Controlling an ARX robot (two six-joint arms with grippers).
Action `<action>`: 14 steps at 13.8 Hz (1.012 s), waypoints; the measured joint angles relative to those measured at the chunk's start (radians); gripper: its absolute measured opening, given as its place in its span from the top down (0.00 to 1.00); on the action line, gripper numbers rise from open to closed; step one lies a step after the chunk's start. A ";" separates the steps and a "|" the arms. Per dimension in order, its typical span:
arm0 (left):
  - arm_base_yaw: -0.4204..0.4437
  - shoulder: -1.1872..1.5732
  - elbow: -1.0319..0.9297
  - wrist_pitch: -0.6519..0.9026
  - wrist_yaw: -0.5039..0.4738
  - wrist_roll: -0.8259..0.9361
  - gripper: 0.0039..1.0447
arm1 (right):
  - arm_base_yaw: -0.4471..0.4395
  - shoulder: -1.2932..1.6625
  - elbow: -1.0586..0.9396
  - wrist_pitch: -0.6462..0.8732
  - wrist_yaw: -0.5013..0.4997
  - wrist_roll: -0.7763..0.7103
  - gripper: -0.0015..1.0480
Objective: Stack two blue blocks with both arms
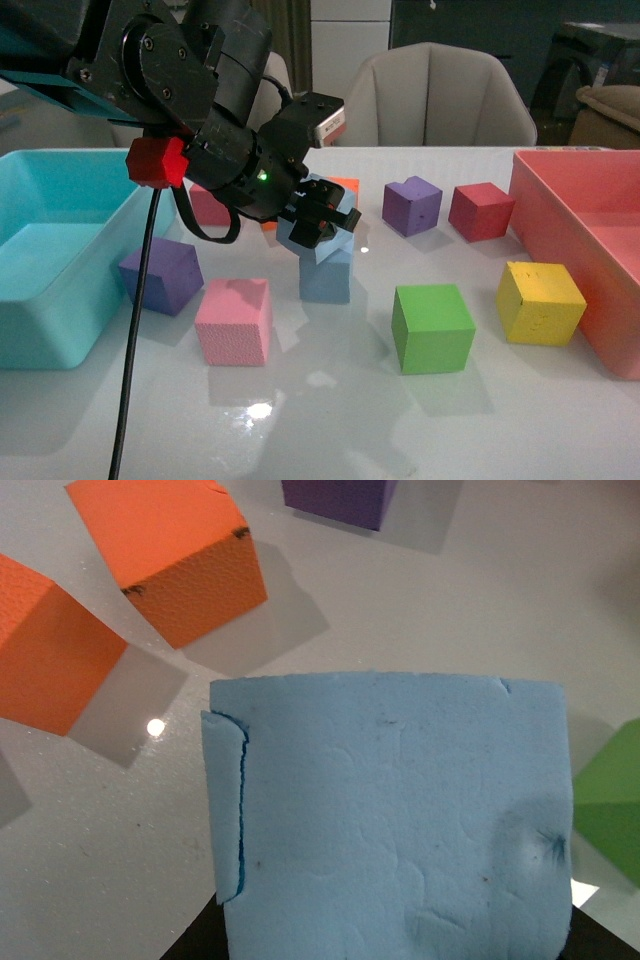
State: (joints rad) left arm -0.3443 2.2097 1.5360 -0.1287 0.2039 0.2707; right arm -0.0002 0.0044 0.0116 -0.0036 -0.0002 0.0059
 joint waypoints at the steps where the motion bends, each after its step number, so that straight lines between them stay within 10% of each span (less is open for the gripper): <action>1: 0.003 0.013 0.020 -0.007 0.001 0.000 0.60 | 0.000 0.000 0.000 0.000 0.000 0.000 0.06; 14: -0.007 0.084 0.070 0.014 0.039 -0.035 0.60 | 0.000 0.000 0.000 0.000 0.000 0.000 0.06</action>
State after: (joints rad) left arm -0.3515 2.2932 1.6058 -0.1146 0.2432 0.2359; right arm -0.0002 0.0044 0.0116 -0.0036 -0.0002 0.0059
